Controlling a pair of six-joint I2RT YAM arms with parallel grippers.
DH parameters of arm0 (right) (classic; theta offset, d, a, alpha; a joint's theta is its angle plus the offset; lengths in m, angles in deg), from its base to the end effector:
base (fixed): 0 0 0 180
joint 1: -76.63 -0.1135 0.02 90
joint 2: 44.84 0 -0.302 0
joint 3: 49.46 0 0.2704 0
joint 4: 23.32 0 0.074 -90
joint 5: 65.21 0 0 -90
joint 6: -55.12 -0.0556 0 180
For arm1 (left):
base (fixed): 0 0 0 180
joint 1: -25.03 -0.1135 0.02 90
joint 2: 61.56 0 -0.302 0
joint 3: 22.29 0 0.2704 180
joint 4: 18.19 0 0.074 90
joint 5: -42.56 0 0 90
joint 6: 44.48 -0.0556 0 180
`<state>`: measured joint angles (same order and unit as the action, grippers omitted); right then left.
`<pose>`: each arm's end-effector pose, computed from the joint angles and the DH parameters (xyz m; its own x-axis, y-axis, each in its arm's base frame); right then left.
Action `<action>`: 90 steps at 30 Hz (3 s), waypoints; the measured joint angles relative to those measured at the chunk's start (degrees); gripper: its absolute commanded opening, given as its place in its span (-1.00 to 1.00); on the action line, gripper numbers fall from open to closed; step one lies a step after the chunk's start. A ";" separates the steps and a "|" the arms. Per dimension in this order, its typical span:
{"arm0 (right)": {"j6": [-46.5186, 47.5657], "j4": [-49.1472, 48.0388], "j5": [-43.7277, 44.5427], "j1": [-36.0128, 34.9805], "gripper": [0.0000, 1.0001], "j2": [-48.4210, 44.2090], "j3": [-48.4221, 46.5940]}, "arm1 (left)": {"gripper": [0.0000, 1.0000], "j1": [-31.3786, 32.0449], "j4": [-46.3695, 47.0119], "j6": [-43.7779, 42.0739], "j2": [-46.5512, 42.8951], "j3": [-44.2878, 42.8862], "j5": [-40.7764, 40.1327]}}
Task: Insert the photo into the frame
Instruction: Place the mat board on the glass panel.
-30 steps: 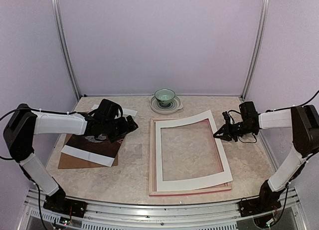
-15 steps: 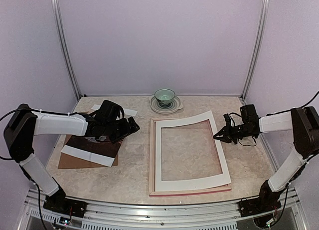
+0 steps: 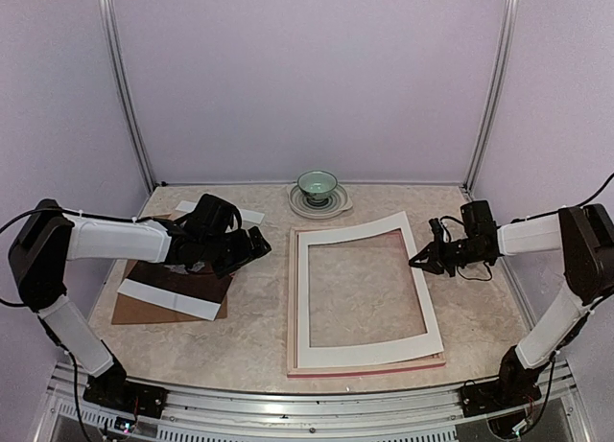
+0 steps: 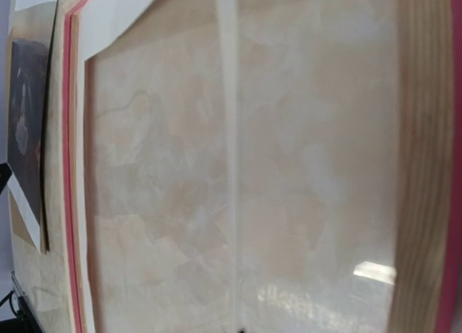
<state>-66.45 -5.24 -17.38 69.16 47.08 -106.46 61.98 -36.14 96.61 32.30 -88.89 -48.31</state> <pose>0.3136 0.0788 0.1685 -0.9348 0.2688 -0.2321 -0.0088 0.6357 0.7719 0.2978 -0.2229 0.1990 -0.8173 -0.3588 -0.4509 -0.0692 0.8379 -0.5414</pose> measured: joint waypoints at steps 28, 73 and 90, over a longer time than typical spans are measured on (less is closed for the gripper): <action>-1.16 -2.14 0.57 -3.02 -1.00 2.01 -0.28 | 0.98 0.13 0.92 0.22 0.28 1.27 0.26; 6.25 17.44 16.15 -9.05 -0.04 2.58 -12.07 | 0.98 0.13 1.75 0.57 1.40 1.77 1.95; 8.52 25.59 24.02 -11.17 0.07 2.58 -14.84 | 0.98 0.13 2.45 1.03 1.40 2.34 1.95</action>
<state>-57.93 20.35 6.64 57.99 49.66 -121.31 62.11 -33.69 97.64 33.70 -86.55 -46.36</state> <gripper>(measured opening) 0.529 0.988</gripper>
